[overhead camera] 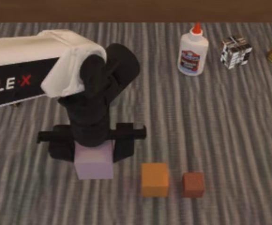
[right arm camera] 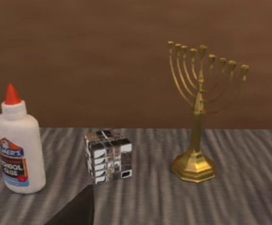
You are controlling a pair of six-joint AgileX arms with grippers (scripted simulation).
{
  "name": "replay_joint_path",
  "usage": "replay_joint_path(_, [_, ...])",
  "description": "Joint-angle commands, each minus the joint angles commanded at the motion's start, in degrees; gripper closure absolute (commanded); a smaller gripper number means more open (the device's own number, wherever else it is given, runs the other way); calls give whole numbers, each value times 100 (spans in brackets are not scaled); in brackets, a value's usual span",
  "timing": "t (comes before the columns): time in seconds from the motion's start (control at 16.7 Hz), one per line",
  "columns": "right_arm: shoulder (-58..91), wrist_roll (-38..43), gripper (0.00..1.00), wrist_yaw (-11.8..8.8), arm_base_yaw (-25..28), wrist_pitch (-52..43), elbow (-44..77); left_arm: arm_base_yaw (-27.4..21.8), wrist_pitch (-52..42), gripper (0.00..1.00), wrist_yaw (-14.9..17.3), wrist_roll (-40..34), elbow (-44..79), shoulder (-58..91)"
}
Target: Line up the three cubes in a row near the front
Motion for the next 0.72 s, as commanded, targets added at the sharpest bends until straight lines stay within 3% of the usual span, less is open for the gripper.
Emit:
replay_joint_path(0.18, [0, 0, 0, 0, 0, 0, 0, 27, 106, 100, 1, 14, -42, 57])
replay_joint_path(0.72, [0, 0, 0, 0, 0, 0, 0, 1, 1560, 100, 3, 10, -945, 615])
